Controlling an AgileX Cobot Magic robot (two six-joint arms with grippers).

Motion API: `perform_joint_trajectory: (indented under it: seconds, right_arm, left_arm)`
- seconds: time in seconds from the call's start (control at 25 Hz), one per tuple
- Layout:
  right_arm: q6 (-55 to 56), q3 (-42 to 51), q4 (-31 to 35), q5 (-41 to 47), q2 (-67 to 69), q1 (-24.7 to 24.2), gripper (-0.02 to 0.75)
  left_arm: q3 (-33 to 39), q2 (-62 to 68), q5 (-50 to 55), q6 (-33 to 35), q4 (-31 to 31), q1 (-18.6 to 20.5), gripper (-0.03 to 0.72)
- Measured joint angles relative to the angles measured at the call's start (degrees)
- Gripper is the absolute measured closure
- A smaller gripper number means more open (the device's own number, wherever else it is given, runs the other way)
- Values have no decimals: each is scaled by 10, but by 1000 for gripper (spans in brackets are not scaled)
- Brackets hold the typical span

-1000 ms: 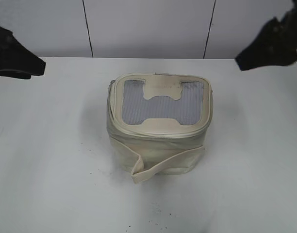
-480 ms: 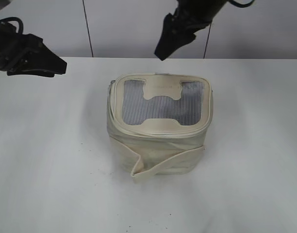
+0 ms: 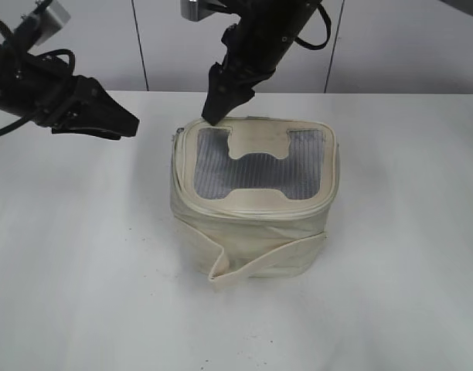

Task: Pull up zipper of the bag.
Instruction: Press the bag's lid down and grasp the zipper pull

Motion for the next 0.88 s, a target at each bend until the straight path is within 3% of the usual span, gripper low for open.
perform_joint_trajectory:
  seconds: [0.28, 0.64, 0.88]
  right_arm:
    - [-3, 0, 7, 0, 8, 0, 246]
    - [19, 0, 32, 2, 9, 0, 246]
    - [47, 1, -2, 2, -10, 0, 246]
  left_arm:
    - [-25, 21, 0, 11, 1, -36, 344]
    - [-38, 39, -4, 11, 15, -37, 336]
    - [-39, 40, -2, 12, 16, -37, 320]
